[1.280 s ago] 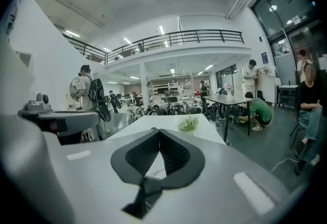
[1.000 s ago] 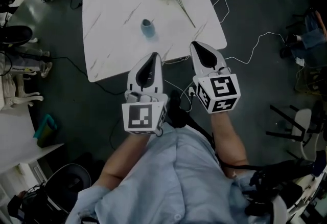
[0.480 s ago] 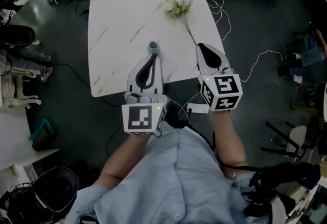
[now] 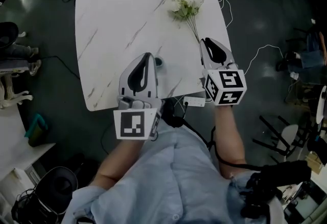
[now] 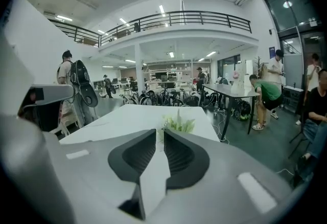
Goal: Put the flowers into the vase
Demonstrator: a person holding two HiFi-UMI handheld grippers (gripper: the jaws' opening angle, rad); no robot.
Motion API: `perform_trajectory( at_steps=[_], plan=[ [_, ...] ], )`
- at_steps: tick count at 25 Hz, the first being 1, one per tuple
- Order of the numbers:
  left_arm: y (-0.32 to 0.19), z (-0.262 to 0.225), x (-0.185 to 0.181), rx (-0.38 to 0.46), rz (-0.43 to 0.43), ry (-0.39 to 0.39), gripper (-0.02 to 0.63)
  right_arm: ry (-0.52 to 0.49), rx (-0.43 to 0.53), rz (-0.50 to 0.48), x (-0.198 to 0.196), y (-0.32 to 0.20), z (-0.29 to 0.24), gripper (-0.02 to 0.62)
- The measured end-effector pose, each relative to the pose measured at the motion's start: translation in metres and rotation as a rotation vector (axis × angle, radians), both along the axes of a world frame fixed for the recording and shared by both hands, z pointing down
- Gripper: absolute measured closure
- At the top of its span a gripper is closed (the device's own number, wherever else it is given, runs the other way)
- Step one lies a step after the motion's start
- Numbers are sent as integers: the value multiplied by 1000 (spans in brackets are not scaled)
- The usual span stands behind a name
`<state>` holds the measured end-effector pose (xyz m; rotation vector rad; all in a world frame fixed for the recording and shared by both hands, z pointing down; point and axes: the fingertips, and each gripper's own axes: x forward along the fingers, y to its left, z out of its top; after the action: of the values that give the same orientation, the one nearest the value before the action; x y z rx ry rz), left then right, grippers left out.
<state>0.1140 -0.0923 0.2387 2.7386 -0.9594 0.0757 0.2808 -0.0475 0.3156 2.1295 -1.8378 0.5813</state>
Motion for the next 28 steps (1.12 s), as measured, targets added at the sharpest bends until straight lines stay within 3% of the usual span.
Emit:
perform_trajectory(
  at_steps=[6, 19, 28],
  plan=[
    [-38, 33, 11, -65, -9, -35, 601, -34, -81, 6, 22, -37, 46, 520],
    [-98, 72, 10, -143, -93, -66, 601, -11, -292, -22, 51, -80, 137, 458],
    [-106, 89, 4, -176, -123, -94, 601, 61, -372, -33, 60, -90, 159, 476]
  ],
)
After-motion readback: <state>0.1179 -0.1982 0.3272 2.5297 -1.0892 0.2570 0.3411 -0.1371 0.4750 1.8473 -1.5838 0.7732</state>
